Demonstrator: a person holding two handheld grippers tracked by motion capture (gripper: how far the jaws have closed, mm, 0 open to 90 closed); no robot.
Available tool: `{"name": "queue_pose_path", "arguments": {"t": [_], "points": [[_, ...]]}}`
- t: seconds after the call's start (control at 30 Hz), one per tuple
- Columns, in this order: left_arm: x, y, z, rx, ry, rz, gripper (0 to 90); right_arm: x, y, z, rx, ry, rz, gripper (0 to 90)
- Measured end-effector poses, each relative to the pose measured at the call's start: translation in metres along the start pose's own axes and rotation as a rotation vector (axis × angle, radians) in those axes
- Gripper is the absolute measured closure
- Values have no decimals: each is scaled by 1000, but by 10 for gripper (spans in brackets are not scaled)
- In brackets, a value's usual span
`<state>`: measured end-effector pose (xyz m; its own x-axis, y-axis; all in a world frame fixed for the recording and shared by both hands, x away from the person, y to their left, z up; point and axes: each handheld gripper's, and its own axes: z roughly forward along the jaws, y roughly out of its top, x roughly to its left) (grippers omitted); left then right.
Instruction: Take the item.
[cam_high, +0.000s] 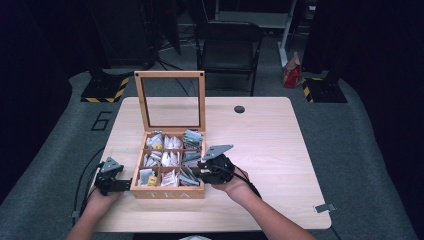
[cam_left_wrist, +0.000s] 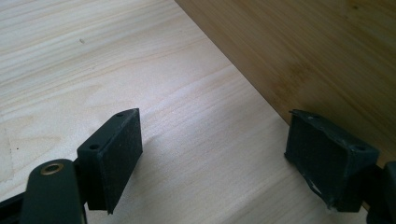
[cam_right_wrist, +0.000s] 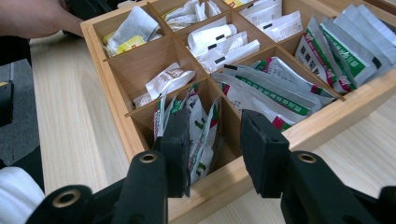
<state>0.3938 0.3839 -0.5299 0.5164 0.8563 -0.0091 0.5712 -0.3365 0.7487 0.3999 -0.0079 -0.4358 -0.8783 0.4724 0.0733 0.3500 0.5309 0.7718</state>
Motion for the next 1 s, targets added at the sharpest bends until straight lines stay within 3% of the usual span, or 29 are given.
{"name": "queue_pose_path", "arguments": {"t": [0.5,1.0], "points": [[0,0,0,0,0,0,182,0,0,18,52,8,3,746],[0,0,0,0,0,0,182,4,-3,31,85,17,11,782]]}}
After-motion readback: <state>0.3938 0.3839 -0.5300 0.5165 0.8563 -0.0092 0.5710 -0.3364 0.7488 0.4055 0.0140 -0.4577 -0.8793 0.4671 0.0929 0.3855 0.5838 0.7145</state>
